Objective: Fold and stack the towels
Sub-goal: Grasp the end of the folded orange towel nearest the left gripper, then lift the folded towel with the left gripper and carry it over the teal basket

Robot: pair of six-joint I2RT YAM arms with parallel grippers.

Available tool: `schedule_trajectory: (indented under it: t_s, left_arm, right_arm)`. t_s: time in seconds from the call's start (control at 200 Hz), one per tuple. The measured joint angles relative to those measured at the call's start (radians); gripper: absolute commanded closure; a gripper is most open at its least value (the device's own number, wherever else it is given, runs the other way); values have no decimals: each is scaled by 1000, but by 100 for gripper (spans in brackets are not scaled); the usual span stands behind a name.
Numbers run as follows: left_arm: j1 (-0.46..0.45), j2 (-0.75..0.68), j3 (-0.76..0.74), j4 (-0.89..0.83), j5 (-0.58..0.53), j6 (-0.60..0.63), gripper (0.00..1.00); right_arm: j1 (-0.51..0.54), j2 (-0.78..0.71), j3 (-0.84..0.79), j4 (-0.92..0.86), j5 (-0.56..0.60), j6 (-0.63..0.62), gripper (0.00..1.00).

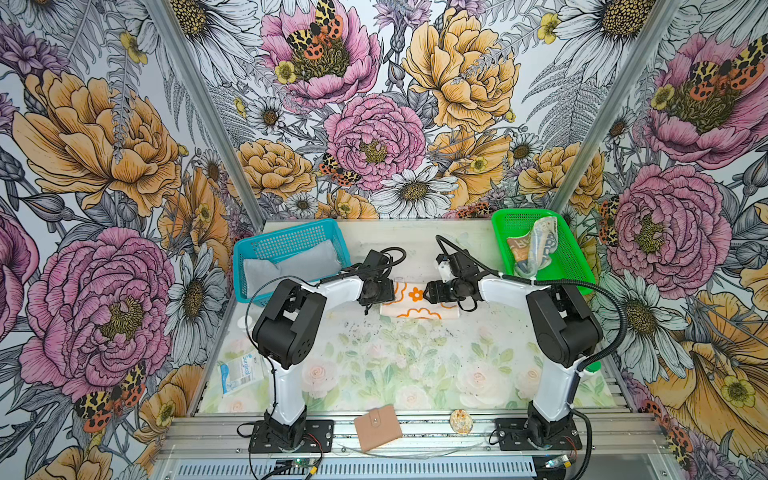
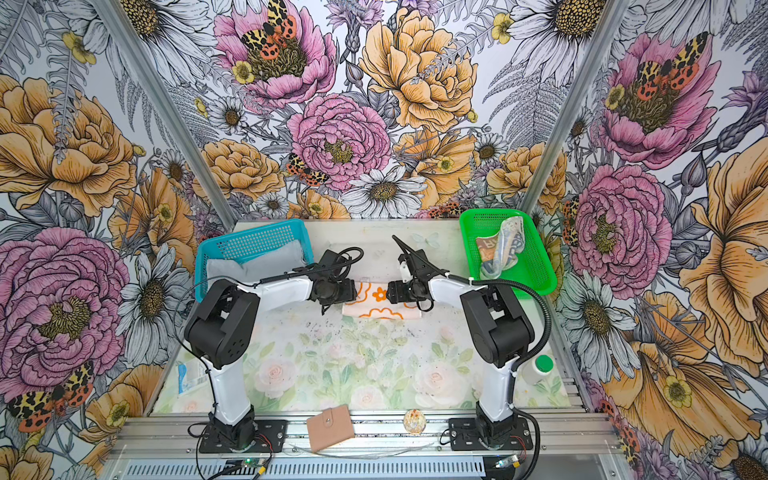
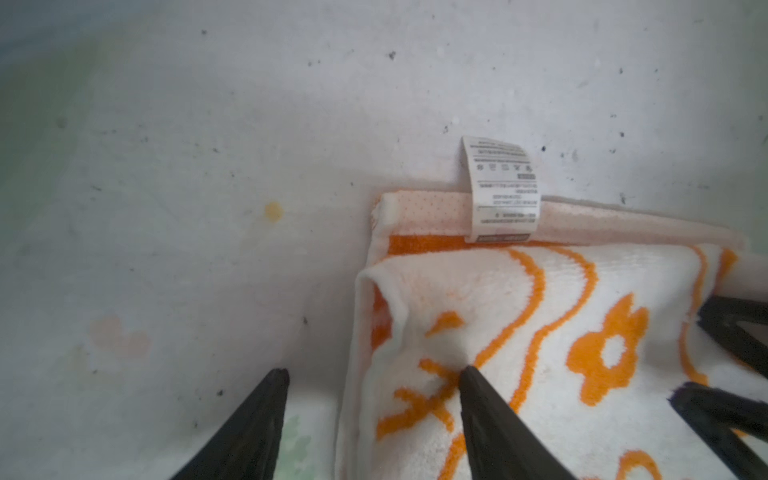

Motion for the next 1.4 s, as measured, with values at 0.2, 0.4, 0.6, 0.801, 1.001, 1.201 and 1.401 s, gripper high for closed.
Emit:
schedule_trajectory:
  t_s: [0.2,0.4,0.6,0.801,1.001,1.201,1.401]
  left_arm:
    - [-31,52,55,12,-10,-29,68]
    - [-50,92,97,19,-13,-42,100]
    - [-50,92,108,-9,-23,-32,100]
    - [-48,87,169,-130,-74,32,100]
    - [-31,71,306,-308,-153,133,100]
    - [-9,52,426,-438,-221,211,100]
    - [3,52,552,-558,-278,276,100]
  right_arm:
    - [0,0,-2,4,0,0,24]
    - [0,0,-2,8,0,0,23]
    - [0,-6,-15,24,0,2,15]
    - [0,-72,-97,96,2,3,0]
    - [0,-192,-215,210,0,10,0]
    - [0,-270,-277,335,-38,15,1]
    - [0,-274,-294,404,-86,26,1]
